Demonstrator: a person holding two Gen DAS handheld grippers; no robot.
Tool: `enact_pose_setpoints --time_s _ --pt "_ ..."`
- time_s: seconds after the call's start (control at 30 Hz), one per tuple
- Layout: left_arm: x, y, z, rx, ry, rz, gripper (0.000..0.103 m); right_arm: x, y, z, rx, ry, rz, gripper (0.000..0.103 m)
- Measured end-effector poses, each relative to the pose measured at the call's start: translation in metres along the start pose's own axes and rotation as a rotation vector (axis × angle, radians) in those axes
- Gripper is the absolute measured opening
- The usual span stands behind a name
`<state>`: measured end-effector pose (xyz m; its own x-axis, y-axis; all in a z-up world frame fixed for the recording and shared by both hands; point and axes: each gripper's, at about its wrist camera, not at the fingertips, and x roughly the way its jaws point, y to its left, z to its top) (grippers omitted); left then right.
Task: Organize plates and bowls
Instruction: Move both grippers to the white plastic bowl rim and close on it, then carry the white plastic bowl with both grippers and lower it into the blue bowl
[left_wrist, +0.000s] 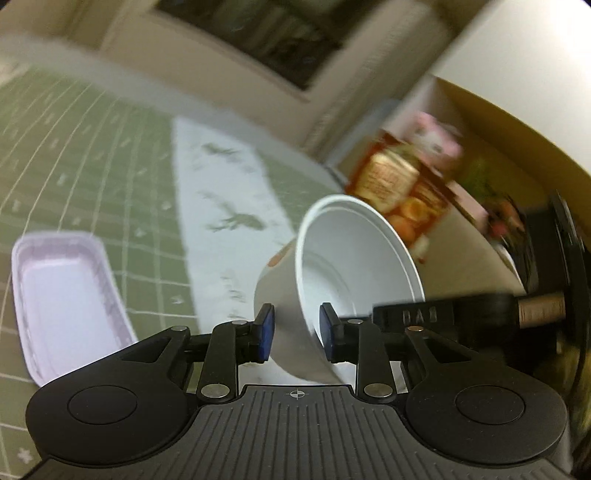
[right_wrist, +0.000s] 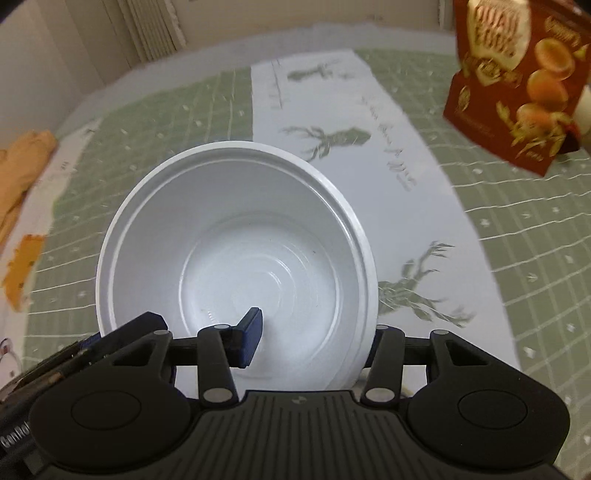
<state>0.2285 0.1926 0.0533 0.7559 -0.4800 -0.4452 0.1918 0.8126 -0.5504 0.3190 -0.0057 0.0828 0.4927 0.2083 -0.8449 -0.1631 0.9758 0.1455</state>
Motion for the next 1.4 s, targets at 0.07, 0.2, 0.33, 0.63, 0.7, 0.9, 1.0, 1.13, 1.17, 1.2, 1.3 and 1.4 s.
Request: enact_pose_setpoints --time_s 0.07,0.2,0.33,0.63,0.7,0.9,1.0,1.13,1.17,1.2,1.3,1.4 --pt "-0.010 -0.014 -0.008 0.034 0.032 -0.035 0.031 -0.022 -0.005 -0.010 -0.014 -0.015 -0.011 0.049" --pt "-0.007 -0.018 -0.027 -0.044 0.146 -0.116 0.031 -0.041 -0.014 -0.034 -0.041 0.007 -0.065 0.051" --pt "0.013 -0.023 -0.045 -0.028 0.240 -0.097 0.031 -0.032 -0.029 -0.057 -0.049 0.070 -0.097 0.052" --pt "0.035 -0.014 -0.067 -0.013 0.341 -0.039 0.029 0.005 -0.040 -0.082 -0.013 0.210 -0.118 0.052" --pt "0.032 -0.012 -0.065 -0.019 0.329 -0.037 0.029 0.006 -0.037 -0.083 -0.021 0.218 -0.106 0.054" --pt "0.032 -0.014 -0.058 -0.013 0.310 -0.030 0.027 0.003 -0.033 -0.081 -0.032 0.203 -0.104 0.064" --pt "0.037 -0.015 -0.059 -0.005 0.319 -0.028 0.027 0.004 -0.038 -0.079 -0.023 0.204 -0.113 0.066" --pt "0.042 -0.014 -0.061 -0.001 0.323 0.007 0.026 0.003 -0.045 -0.079 -0.004 0.211 -0.105 0.066" --pt "0.042 -0.013 -0.061 0.002 0.321 0.015 0.025 0.002 -0.046 -0.078 0.001 0.210 -0.099 0.066" --pt "0.042 -0.012 -0.061 0.003 0.317 0.023 0.025 0.001 -0.047 -0.078 0.006 0.207 -0.094 0.066" --pt "0.040 -0.010 -0.061 -0.008 0.315 0.025 0.025 -0.001 -0.049 -0.077 0.014 0.195 -0.091 0.067" --pt "0.037 -0.011 -0.059 -0.002 0.312 0.011 0.025 0.000 -0.051 -0.078 0.026 0.201 -0.085 0.067"
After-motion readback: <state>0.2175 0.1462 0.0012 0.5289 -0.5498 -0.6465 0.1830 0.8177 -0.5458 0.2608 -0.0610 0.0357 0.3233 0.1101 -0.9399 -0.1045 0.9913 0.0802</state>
